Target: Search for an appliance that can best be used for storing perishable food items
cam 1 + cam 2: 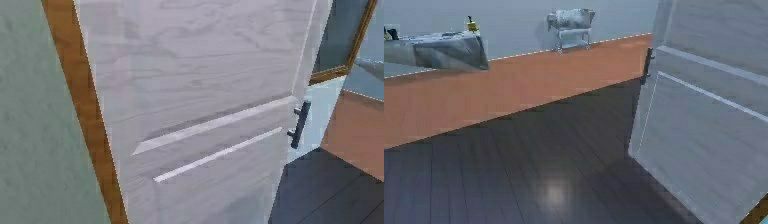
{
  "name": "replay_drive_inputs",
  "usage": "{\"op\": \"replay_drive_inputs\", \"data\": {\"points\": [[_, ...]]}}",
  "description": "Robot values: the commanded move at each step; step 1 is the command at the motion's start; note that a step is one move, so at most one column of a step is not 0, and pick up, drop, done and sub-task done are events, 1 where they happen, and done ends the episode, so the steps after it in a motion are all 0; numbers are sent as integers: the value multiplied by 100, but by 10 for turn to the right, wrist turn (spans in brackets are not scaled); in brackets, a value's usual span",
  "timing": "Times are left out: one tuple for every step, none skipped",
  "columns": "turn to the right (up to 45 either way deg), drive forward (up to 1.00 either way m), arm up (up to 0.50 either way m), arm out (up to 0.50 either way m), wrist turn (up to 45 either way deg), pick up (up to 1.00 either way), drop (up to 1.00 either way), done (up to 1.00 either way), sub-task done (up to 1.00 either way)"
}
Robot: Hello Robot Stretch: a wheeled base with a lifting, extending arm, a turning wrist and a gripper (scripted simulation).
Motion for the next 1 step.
{"op": "replay_drive_inputs", "data": {"points": [[450, 0, 0, 0, 0, 0, 0, 0, 0]]}}
